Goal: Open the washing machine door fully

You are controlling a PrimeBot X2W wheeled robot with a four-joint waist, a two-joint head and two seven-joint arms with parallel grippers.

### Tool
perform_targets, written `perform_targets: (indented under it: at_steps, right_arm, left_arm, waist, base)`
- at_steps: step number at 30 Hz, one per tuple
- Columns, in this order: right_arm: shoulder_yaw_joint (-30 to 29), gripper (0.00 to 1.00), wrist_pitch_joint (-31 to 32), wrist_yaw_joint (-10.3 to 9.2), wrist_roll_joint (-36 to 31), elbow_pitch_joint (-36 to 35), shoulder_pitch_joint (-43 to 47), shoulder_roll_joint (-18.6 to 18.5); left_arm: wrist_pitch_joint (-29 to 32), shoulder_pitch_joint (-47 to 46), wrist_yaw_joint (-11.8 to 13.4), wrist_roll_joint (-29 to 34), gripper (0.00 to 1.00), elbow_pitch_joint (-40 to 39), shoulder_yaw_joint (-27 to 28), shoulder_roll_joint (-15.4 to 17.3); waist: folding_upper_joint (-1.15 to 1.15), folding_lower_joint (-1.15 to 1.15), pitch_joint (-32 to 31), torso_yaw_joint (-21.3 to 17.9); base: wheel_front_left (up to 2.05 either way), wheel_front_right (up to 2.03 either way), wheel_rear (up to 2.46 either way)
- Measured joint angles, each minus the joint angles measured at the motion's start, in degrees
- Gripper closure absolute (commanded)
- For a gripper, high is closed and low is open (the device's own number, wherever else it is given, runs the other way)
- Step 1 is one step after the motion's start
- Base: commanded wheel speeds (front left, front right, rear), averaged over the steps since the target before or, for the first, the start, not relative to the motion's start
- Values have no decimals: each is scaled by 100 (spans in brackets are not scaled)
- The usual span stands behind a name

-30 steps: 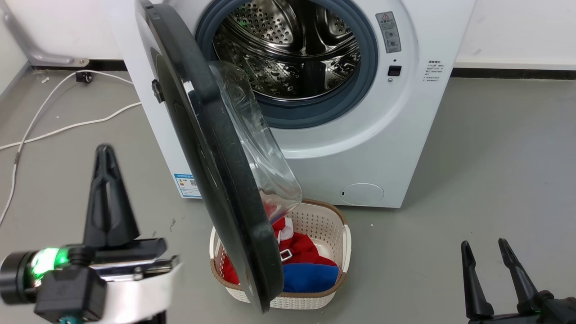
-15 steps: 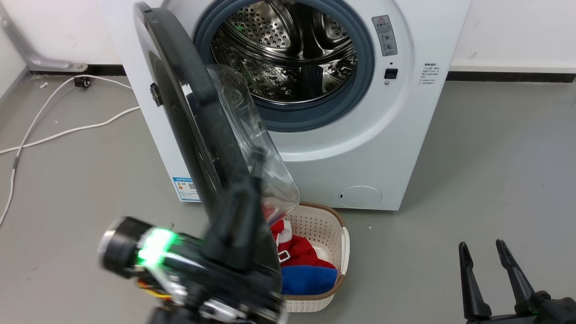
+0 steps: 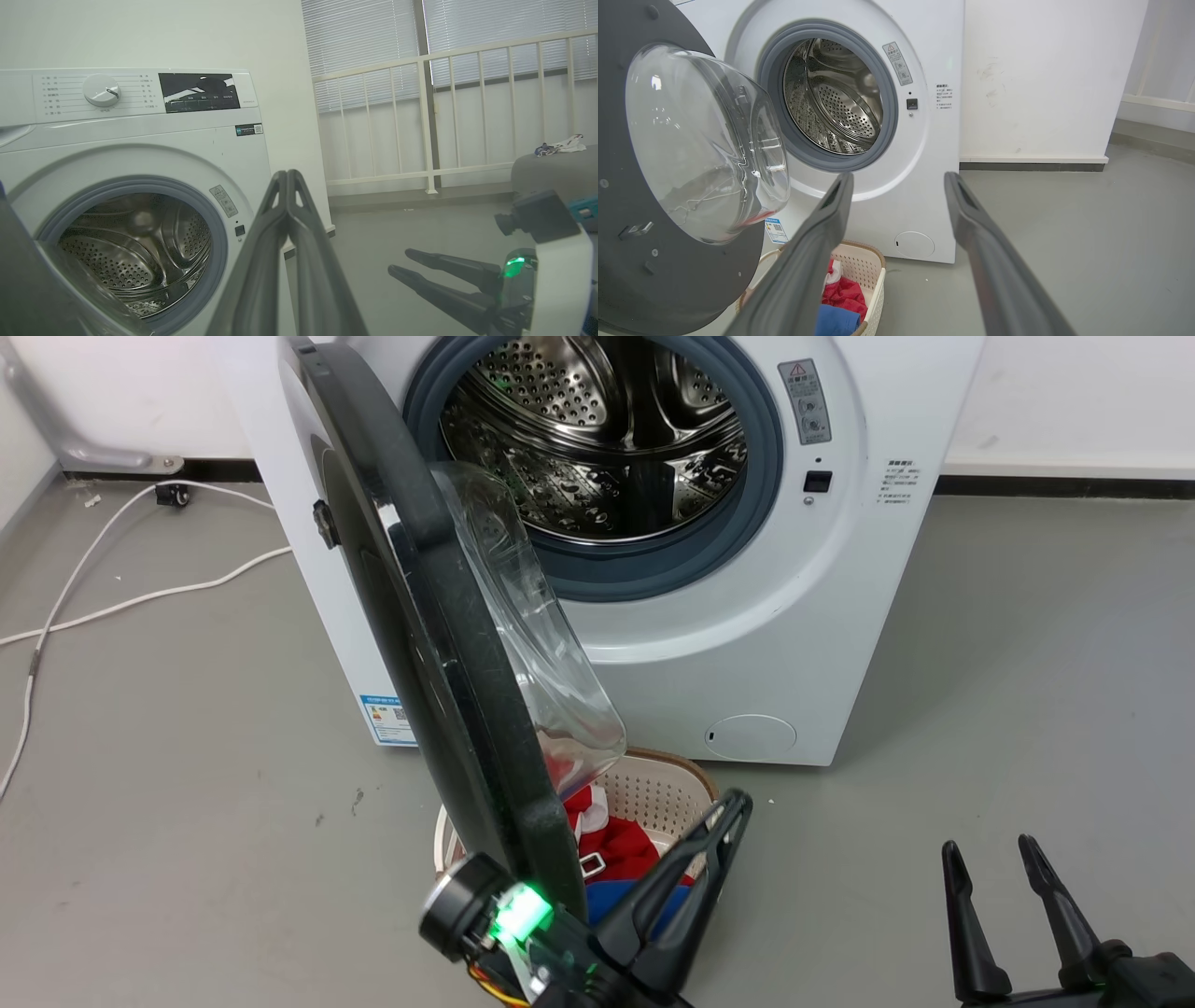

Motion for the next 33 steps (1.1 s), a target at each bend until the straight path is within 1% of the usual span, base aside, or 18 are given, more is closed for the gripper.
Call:
perform_targets:
  at_steps: [7,13,19,23,33]
  right_arm:
    - [-22,0,0,0,-13,38,-8,0]
    - [-4,0,0,0,-13,76,-77,0]
    - [-12,0,0,0,-30,135,-103,0]
    - [-1,0,0,0,-27,171,-102,0]
    - [79,0,0,0,20,246,-69,2]
  left_arm:
    - [0,168,16,-90,100,651,-79,59]
    - [1,262,149,-222,100,1289,37,79]
    - [1,332,369,-334,100,1680,246,60]
    - [1,333,537,-387,100,1804,471,54]
    - [-4,354,660,-431,100,1839,812,85]
  waist:
    - [0,1,102,18]
    - [0,1,176,22]
    - [0,1,195,63]
    - [0,0,195,127]
    - [0,0,172,372]
  base:
    - [0,0,0]
    - [0,0,0]
    - [0,0,0]
    - [0,0,0]
    - [0,0,0]
